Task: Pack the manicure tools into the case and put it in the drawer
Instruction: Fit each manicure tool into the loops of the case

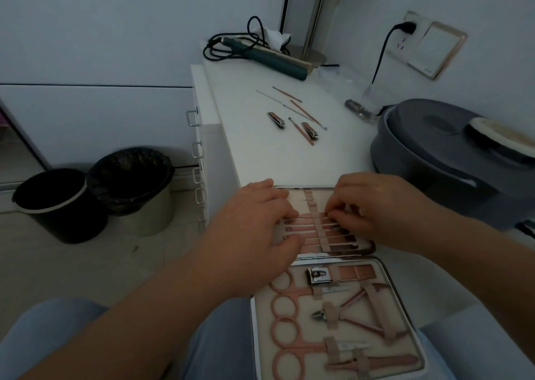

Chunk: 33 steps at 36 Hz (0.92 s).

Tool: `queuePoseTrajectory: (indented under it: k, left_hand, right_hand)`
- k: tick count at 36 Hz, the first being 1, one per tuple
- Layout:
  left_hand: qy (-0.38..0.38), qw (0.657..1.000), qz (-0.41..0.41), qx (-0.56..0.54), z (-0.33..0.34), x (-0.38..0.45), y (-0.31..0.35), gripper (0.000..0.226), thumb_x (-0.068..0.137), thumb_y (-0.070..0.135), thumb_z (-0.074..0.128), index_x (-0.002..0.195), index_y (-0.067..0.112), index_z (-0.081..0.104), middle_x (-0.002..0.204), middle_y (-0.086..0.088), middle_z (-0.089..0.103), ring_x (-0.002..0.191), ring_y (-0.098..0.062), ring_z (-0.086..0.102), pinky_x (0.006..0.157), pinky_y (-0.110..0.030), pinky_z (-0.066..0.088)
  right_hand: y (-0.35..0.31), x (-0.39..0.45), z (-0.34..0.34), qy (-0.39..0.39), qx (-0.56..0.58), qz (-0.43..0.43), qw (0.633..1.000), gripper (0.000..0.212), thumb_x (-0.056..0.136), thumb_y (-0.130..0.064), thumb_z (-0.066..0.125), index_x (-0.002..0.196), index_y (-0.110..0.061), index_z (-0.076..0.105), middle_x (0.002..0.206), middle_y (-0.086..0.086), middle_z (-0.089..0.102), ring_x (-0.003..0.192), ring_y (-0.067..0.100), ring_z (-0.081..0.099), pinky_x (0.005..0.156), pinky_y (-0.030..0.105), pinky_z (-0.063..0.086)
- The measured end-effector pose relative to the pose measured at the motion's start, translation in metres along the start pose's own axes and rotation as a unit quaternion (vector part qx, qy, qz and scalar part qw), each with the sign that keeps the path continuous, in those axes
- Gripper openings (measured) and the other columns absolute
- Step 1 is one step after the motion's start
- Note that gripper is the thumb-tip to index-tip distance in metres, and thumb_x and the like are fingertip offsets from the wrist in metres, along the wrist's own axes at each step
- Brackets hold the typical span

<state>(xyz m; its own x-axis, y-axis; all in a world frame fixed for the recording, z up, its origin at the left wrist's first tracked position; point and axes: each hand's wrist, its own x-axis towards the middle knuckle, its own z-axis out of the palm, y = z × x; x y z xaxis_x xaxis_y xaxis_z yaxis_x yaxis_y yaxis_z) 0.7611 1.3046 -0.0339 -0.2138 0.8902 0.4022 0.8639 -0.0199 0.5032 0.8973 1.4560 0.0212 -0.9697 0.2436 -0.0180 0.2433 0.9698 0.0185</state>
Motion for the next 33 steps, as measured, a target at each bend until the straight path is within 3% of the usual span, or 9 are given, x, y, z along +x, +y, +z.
queuePoseTrajectory:
  k: [6, 8, 13, 16, 20, 23, 27, 31, 33]
  left_hand:
    - [0.003, 1.000, -0.002, -0.007, 0.000, -0.001, -0.002, 0.036, 0.078, 0.038, 0.060, 0.112, 0.027, 0.059, 0.135, 0.008, 0.047, 0.133, -0.006, 0.024, 0.105, -0.012, 0.007]
    - [0.008, 1.000, 0.000, -0.018, -0.002, 0.001, -0.002, 0.037, 0.079, 0.037, 0.061, 0.114, 0.027, 0.059, 0.132, 0.009, 0.049, 0.131, -0.005, 0.026, 0.100, -0.005, 0.006]
    - [0.074, 0.993, -0.039, -0.085, -0.016, 0.010, -0.007, 0.031, 0.073, 0.033, 0.054, 0.098, 0.022, 0.068, 0.097, 0.017, 0.058, 0.104, 0.002, 0.047, 0.087, -0.002, 0.026]
    - [0.084, 0.989, -0.071, -0.101, -0.018, 0.015, -0.019, 0.022, 0.075, 0.025, 0.057, 0.091, 0.020, 0.071, 0.087, 0.018, 0.058, 0.096, -0.001, 0.051, 0.080, -0.003, 0.031]
    - [0.059, 0.977, -0.120, -0.165, -0.013, 0.016, -0.040, 0.014, 0.079, 0.013, 0.065, 0.085, 0.024, 0.071, 0.093, 0.015, 0.063, 0.105, -0.004, 0.055, 0.096, -0.021, 0.036]
    - [0.066, 0.969, -0.128, -0.201, -0.009, 0.014, -0.046, 0.017, 0.079, 0.015, 0.064, 0.081, 0.032, 0.068, 0.094, 0.016, 0.064, 0.109, -0.001, 0.053, 0.098, -0.024, 0.036]
    - [0.090, 0.962, -0.126, -0.223, -0.003, 0.012, -0.049, 0.016, 0.080, 0.013, 0.063, 0.082, 0.027, 0.069, 0.092, 0.018, 0.063, 0.109, 0.002, 0.051, 0.096, -0.012, 0.034]
    - [0.099, 0.962, -0.119, -0.226, -0.001, 0.012, -0.051, 0.015, 0.079, 0.011, 0.064, 0.082, 0.024, 0.071, 0.092, 0.017, 0.063, 0.107, 0.004, 0.049, 0.090, 0.000, 0.029]
    - [0.099, 0.960, -0.113, -0.237, 0.000, 0.012, -0.053, 0.015, 0.079, 0.011, 0.064, 0.082, 0.023, 0.071, 0.091, 0.018, 0.063, 0.107, 0.005, 0.049, 0.090, 0.000, 0.029]
  right_hand:
    - [0.000, -0.004, 0.003, 0.015, 0.043, 0.026, 0.999, 0.027, 0.082, -0.041, 0.046, 0.096, -0.030, 0.067, 0.083, -0.023, 0.048, 0.075, -0.002, 0.048, 0.071, 0.015, 0.043]
    - [-0.001, -0.004, 0.003, 0.034, 0.060, 0.033, 0.997, 0.030, 0.080, -0.042, 0.046, 0.095, -0.029, 0.068, 0.083, -0.022, 0.051, 0.078, 0.000, 0.051, 0.074, 0.022, 0.048]
    - [-0.002, 0.006, 0.006, 0.117, 0.141, 0.068, 0.981, 0.028, 0.077, -0.040, 0.048, 0.090, -0.027, 0.069, 0.076, -0.024, 0.052, 0.073, -0.004, 0.052, 0.065, 0.014, 0.042]
    - [-0.002, 0.028, 0.006, 0.156, 0.160, 0.098, 0.970, 0.011, 0.082, -0.037, 0.052, 0.083, -0.035, 0.063, 0.071, -0.024, 0.050, 0.070, -0.011, 0.050, 0.059, 0.008, 0.031]
    - [0.005, 0.077, 0.003, 0.174, 0.188, 0.156, 0.954, 0.010, 0.087, -0.032, 0.055, 0.080, -0.038, 0.055, 0.070, -0.023, 0.050, 0.064, -0.007, 0.049, 0.057, 0.008, 0.032]
    - [0.022, 0.117, 0.002, 0.179, 0.223, 0.210, 0.935, 0.008, 0.087, -0.028, 0.054, 0.084, -0.031, 0.061, 0.072, -0.017, 0.055, 0.062, 0.000, 0.050, 0.055, 0.015, 0.038]
    - [0.052, 0.159, 0.001, 0.164, 0.163, 0.303, 0.925, 0.020, 0.086, -0.018, 0.048, 0.094, -0.018, 0.066, 0.089, -0.005, 0.061, 0.079, 0.013, 0.056, 0.068, 0.026, 0.044]
    - [0.077, 0.178, -0.001, 0.090, 0.115, 0.364, 0.920, 0.015, 0.085, -0.007, 0.048, 0.073, -0.015, 0.053, 0.069, -0.002, 0.045, 0.078, 0.018, 0.047, 0.068, 0.028, 0.042]
    - [0.081, 0.184, -0.001, 0.050, 0.058, 0.373, 0.925, 0.020, 0.087, 0.001, 0.045, 0.071, -0.010, 0.050, 0.071, -0.001, 0.043, 0.083, 0.016, 0.049, 0.078, 0.026, 0.044]
